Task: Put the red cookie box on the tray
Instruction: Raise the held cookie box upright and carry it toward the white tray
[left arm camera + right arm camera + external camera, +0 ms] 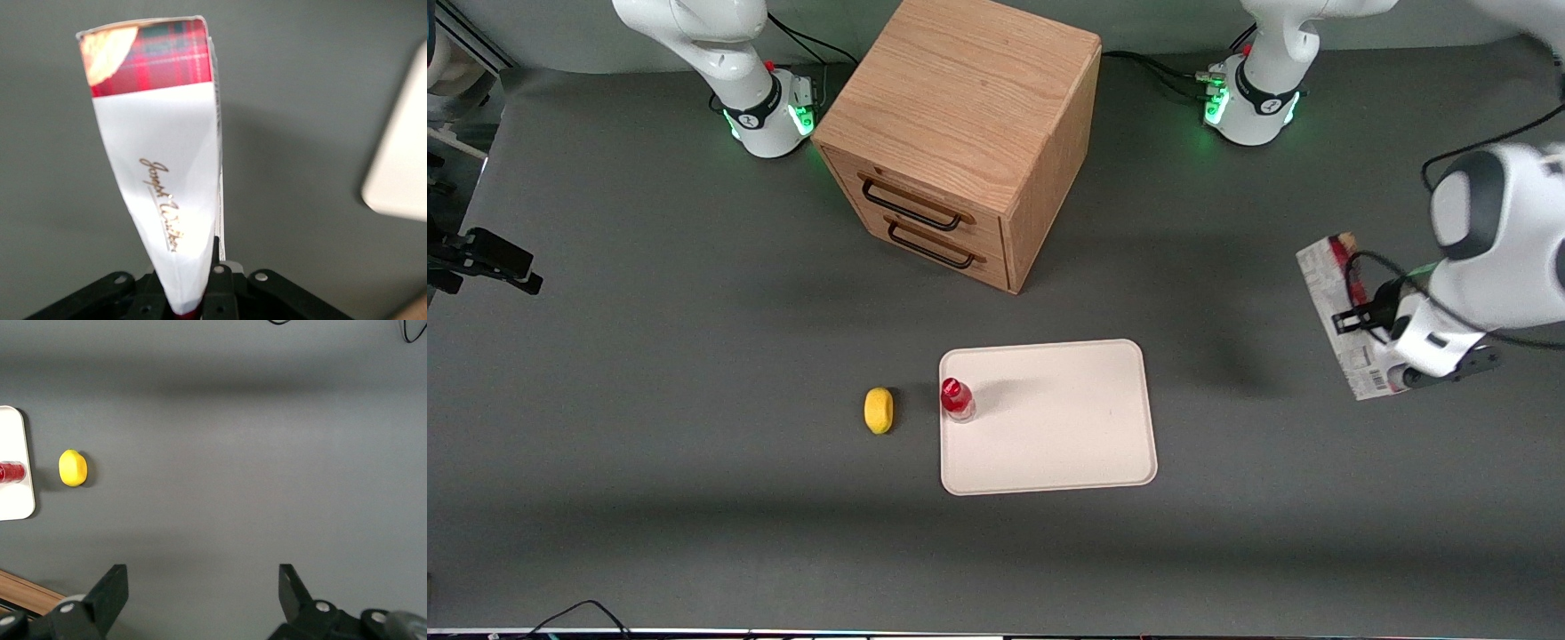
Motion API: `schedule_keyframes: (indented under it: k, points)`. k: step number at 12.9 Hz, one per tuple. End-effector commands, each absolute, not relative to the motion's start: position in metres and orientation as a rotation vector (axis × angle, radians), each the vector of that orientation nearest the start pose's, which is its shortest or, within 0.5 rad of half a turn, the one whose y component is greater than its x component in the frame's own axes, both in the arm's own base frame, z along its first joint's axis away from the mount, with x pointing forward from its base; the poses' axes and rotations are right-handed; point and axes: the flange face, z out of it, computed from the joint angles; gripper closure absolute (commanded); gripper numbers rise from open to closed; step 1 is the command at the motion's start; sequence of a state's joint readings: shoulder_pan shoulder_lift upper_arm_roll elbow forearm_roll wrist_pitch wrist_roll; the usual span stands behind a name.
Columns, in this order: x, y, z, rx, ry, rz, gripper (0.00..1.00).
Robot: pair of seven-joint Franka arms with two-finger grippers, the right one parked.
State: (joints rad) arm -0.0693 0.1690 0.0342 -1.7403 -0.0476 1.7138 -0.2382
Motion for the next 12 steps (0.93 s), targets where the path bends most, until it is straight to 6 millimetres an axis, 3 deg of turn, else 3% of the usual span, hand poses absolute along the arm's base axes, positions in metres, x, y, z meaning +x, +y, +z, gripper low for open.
schedule_keyframes:
  k: [1, 2, 5, 6, 9, 12]
  points:
    - [0.586, -0.045, 0.55, -3.119, -0.204, 0.313, 1.0]
    - [0.584, -0.045, 0.563, -3.119, -0.2, 0.318, 1.0]
    - [0.588, -0.045, 0.571, -3.143, -0.093, 0.262, 1.0]
    - [0.591, -0.062, 0.573, -3.15, -0.06, 0.238, 1.0]
    - [0.604, -0.147, 0.564, -3.161, 0.025, 0.033, 1.0]
    - [0.617, -0.232, 0.511, -3.17, 0.055, -0.046, 1.0]
